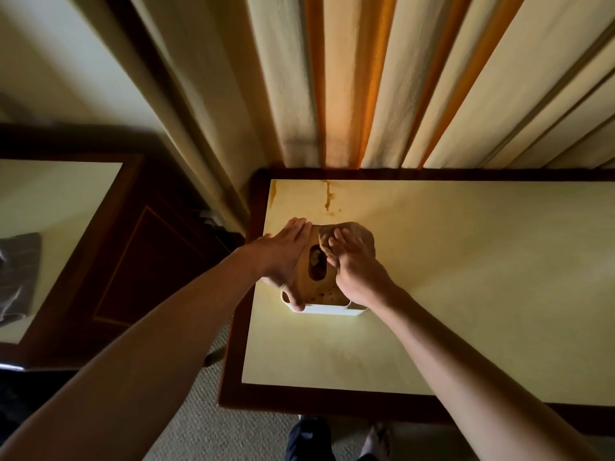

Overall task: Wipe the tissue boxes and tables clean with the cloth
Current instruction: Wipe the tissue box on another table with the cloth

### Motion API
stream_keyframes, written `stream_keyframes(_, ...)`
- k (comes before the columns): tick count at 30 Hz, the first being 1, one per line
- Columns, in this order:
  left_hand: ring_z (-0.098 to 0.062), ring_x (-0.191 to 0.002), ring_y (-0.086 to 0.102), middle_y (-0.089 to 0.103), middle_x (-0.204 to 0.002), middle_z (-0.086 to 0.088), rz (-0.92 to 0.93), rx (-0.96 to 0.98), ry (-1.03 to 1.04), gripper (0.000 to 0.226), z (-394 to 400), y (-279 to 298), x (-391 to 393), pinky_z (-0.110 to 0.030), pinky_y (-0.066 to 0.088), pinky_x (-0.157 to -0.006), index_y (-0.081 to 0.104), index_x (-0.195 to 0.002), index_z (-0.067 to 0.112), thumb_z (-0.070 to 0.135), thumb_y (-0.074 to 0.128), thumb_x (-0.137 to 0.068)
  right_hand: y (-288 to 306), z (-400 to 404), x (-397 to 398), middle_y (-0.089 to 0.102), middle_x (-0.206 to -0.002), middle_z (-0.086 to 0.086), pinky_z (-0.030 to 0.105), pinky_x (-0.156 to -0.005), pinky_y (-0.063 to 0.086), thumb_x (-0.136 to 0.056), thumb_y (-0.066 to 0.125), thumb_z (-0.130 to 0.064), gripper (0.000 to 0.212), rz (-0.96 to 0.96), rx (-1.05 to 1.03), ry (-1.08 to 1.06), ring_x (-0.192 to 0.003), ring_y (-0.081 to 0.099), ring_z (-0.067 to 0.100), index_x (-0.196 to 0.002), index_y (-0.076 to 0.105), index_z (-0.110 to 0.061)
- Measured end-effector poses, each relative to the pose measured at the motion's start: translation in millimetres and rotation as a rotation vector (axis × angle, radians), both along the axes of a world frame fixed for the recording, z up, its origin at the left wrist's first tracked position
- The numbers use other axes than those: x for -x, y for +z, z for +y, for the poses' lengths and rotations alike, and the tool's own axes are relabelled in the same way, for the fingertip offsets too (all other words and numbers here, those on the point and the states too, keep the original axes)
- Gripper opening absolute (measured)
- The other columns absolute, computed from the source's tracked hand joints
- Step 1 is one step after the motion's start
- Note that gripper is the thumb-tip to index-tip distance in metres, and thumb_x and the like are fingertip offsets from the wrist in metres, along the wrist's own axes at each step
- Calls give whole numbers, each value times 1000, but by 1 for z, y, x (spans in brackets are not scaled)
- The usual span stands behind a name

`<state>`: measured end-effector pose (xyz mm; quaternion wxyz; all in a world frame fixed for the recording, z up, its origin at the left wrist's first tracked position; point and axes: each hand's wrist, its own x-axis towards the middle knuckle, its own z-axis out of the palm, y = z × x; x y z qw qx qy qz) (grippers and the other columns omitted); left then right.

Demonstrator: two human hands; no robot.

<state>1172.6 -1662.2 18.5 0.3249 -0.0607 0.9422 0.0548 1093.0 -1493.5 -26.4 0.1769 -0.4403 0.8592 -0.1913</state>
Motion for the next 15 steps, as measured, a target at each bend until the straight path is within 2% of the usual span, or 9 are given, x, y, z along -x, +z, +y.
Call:
stream_keyframes(2,-22,-152,-17,-31,-161,0,-4,0,-2,164,0,1,1,-52,28,-118,-28,-152,13,72,85,-50,-4,8,-6,20,-160,17,32,-121,-2,-98,28,-6,51,49,18,69,-150,9,28,-149,32,-2)
stream_keyframes(4,-23,-152,-14,-30,-161,1,-1,-3,-1,164,0,0,2,-51,32,-116,-27,-152,13,72,85,-49,-5,23,-16,27,-158,17,31,-117,-7,-97,40,-4,48,100,39,124,-149,14,29,-145,41,-4)
stream_keyframes(6,-24,-152,-11,-29,-160,1,0,-3,-5,165,-1,-1,2,-51,35,-114,-27,-152,13,74,85,-47,-3,39,-30,34,-155,15,37,-115,-6,-91,51,0,52,148,37,163,-148,20,29,-142,47,-7)
stream_keyframes(8,-25,-152,-12,-29,-160,2,-5,-12,-3,165,-1,-3,2,-52,35,-114,-28,-151,12,73,86,-47,4,52,-48,34,-155,11,39,-116,-6,-87,54,0,60,141,3,180,-148,21,26,-145,43,-8)
stream_keyframes(11,-25,-151,-15,-31,-159,2,-7,-46,9,164,-2,-4,2,-53,33,-116,-30,-151,13,70,87,-49,11,65,-70,23,-160,7,27,-114,-14,-94,50,-7,62,90,-16,154,-150,11,19,-151,28,-8)
stream_keyframes(13,-24,-151,-17,-32,-159,2,-8,-50,4,164,0,-3,3,-53,30,-117,-30,-151,14,69,87,-50,12,66,-77,15,-162,7,24,-113,-15,-96,46,-8,62,63,-18,133,-151,6,18,-153,21,-7)
stream_keyframes(15,-24,-151,-19,-32,-159,1,-14,-51,-3,163,-1,-3,4,-51,28,-119,-30,-151,13,68,87,-51,12,64,-78,16,-162,9,26,-115,-12,-96,47,-8,61,60,-16,129,-151,8,20,-152,22,-4)
